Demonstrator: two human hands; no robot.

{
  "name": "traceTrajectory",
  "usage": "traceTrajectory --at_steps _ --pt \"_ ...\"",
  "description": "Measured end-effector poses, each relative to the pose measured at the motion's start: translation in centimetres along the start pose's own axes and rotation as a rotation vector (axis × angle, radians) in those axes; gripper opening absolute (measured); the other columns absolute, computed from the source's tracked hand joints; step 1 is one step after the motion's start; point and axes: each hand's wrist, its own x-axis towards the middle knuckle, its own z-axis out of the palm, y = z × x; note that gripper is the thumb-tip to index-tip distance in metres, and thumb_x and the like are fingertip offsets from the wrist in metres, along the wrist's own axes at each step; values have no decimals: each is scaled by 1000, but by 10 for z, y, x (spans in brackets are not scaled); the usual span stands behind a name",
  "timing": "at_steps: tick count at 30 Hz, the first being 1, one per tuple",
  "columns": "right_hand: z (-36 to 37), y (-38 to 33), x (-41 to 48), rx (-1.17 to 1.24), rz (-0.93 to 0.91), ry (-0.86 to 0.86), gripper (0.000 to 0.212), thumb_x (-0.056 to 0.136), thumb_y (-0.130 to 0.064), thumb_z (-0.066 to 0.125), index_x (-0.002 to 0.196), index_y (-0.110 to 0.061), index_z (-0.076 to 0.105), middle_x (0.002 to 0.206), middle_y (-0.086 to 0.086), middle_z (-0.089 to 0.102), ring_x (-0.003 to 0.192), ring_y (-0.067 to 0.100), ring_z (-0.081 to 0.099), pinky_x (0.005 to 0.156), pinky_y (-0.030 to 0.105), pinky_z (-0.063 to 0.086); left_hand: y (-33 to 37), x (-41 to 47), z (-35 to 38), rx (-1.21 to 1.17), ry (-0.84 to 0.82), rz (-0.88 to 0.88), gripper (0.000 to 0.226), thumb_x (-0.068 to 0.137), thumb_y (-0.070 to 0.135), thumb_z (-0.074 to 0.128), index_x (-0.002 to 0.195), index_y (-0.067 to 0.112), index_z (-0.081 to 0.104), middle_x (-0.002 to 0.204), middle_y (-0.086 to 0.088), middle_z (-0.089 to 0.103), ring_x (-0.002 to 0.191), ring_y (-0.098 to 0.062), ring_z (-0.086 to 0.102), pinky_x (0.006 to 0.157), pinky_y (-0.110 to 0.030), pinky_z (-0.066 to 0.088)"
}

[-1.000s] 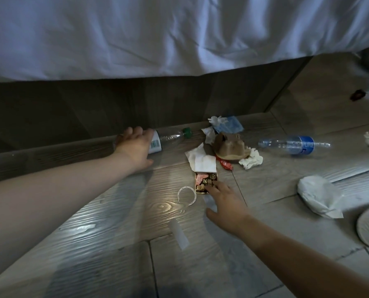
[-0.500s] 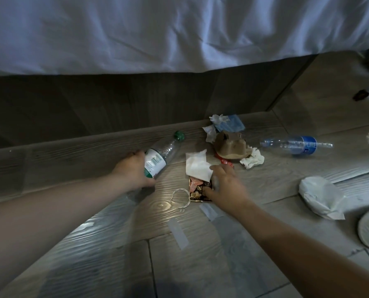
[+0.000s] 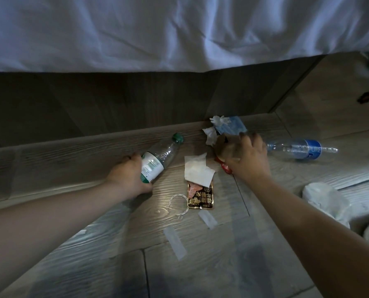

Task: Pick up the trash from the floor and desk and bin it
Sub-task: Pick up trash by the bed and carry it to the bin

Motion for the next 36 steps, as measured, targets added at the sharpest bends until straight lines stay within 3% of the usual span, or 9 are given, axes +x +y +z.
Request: traceTrajectory --at_steps 2,5,10,13,16,18,24,31,36 --pt "4 -1 8 -12 -8 -119 89 80 -51 65 150 -24 19 155 15 14 142 38 18 115 51 26 0 0 1 13 2 1 72 63 44 78 115 10 40 113 -15 54 103 -32 57 79 -31 46" --pt "10 -6 7 105 -15 -176 82 78 -47 67 145 -24 26 148 12 21 131 37 37 109 47 37 -1 1 1 9 -8 1 71 64 44 77 113 10 40 112 -15 54 103 -32 58 80 -31 46" --pt "17 -1 -17 65 -160 6 67 76 -47 68 131 -21 40 126 8 39 114 30 47 94 44 47 -1 0 -1 14 -8 7 71 64 43 78 114 10 41 113 -15 55 104 -32 57 81 -31 46" --pt "16 8 -21 51 -56 73 83 76 -55 66 143 -22 29 142 12 30 129 32 35 102 48 41 -1 1 -1 7 -16 5 70 63 42 78 113 10 41 111 -14 55 102 -32 58 79 -31 46" --pt "17 20 -17 9 70 -170 104 72 -69 63 151 -22 15 157 13 11 144 36 11 115 52 24 -1 1 -2 -8 -10 11 68 62 42 78 110 11 41 109 -14 56 100 -31 58 75 -30 44" --pt "22 21 -22 -72 44 -234 107 69 -78 57 150 -18 22 155 12 22 142 34 16 115 49 25 -1 0 -2 -4 -8 17 67 63 41 78 109 11 41 109 -14 57 100 -32 58 74 -30 43" --pt "39 -2 -65 -30 53 -61 81 76 -69 57 133 -12 47 131 11 48 122 29 38 102 41 36 -1 0 -4 -28 -26 16 66 63 40 78 109 11 41 110 -14 57 100 -31 58 71 -28 40" --pt "51 -19 -105 292 109 12 84 76 -49 72 140 -9 35 127 8 47 119 26 46 98 37 42 -3 0 -6 -57 -43 10 66 63 40 78 110 12 41 109 -11 56 98 -30 58 71 -28 40" --pt "52 -30 -143 167 -247 43 47 75 -45 66 112 -19 52 108 -1 50 100 19 49 85 35 47 -4 -4 -5 -66 -32 22 66 64 39 78 111 11 41 110 -13 56 99 -31 58 73 -29 42"
